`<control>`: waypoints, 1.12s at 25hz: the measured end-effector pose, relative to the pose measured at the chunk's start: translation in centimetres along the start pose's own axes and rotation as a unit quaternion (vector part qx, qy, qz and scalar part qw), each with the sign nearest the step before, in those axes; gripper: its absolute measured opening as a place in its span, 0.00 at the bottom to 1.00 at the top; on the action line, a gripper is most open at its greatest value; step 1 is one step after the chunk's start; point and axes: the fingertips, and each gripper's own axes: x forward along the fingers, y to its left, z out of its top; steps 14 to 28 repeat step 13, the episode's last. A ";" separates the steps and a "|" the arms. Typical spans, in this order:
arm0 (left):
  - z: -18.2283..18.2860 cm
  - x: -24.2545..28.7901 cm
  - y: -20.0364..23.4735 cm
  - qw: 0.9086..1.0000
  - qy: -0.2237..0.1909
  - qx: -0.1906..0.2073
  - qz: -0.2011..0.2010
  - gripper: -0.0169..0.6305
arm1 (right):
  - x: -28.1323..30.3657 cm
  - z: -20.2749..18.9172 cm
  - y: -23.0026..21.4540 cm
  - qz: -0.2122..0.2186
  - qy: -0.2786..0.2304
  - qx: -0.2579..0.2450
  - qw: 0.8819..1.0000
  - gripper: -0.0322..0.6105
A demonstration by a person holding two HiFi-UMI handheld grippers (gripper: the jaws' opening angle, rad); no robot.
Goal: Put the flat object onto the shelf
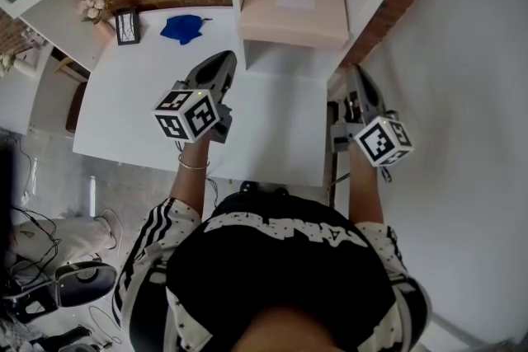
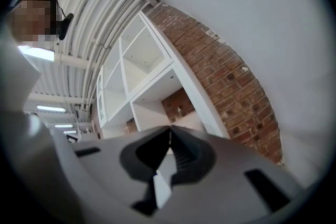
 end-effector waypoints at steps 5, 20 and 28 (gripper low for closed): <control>0.0 -0.2 0.0 1.000 0.001 0.000 -0.001 0.09 | 0.0 -0.1 0.2 0.002 0.000 0.002 1.000 0.10; 0.0 0.2 0.2 1.000 0.000 -0.002 0.000 0.09 | 0.2 0.0 -0.1 0.001 0.000 -0.001 1.000 0.10; 0.0 0.2 0.2 1.000 0.000 -0.002 0.000 0.09 | 0.2 0.0 -0.1 0.001 0.000 -0.001 1.000 0.10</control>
